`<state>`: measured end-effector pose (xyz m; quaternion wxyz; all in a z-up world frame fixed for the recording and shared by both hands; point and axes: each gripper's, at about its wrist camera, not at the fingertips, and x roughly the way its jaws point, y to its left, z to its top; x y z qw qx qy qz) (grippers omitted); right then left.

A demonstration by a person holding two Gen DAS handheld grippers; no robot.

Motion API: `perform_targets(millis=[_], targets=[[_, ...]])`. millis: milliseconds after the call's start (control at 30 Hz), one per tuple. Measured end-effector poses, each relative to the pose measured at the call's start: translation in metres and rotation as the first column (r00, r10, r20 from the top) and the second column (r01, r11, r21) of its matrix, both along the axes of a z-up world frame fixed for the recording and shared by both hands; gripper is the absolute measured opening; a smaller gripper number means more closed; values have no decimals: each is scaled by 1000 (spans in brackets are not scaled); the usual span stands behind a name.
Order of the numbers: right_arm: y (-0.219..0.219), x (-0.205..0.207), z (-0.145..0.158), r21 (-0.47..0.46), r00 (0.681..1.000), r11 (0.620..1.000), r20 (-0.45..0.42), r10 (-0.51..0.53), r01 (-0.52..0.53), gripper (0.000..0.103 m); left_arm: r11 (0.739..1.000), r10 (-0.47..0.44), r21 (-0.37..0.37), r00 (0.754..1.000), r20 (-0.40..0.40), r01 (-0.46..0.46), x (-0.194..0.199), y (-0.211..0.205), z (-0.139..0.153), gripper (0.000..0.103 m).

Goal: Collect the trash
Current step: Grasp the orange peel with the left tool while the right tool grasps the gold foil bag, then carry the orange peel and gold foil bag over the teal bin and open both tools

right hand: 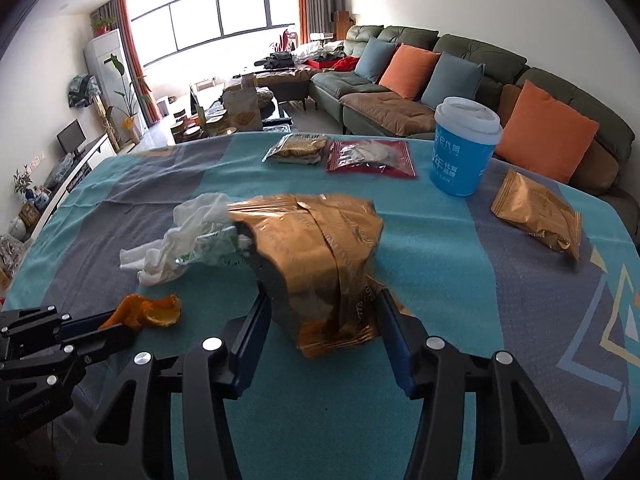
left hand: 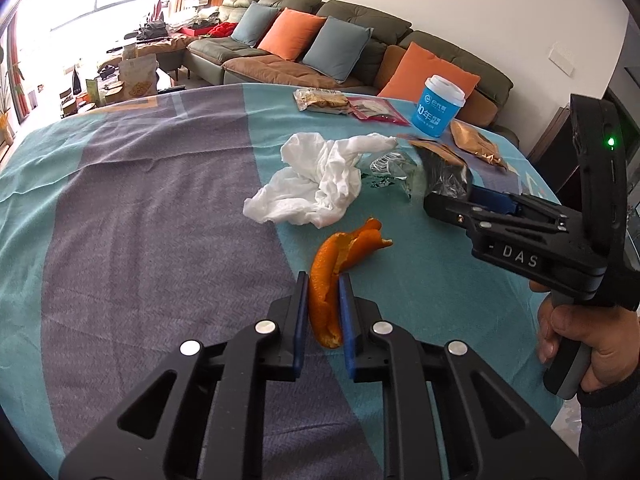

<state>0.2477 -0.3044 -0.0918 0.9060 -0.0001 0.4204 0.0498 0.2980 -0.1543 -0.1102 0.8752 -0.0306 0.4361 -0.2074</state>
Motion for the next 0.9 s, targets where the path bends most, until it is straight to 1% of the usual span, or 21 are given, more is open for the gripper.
perform_targets(millis=[33,67,100,300,400,633,900], targets=[[0,1,-2,-3,1000,1000,-14,4,-4,16,1000,0,-1,1000,0,0,-1,0,0,15],[-1,1,-4,-5,1000,1000,-17,2,-2,9,1000,0,-2,1000,-1,0,-1,0,0,15],[-2,1,-4,0,1000,1000,-19,2,-2,5,1000,0,-3,1000,-1,0,-2,1,0,15],[-6,-8,1,37,1000,999,0,-5,5,4,1000,6,-9,1000,-7,-6,-5,5,1,15],[-9,-13,6,74,1000,997,4,-10,9,4,1000,17,-14,1000,3,-17,-7,9,6,15],[0,-36,30,107,998,994,57,4,-10,4,999,43,-35,998,42,-42,-22,24,23,15],[25,-63,58,134,992,989,116,42,-58,4,994,88,-73,993,83,-82,-51,55,41,15]])
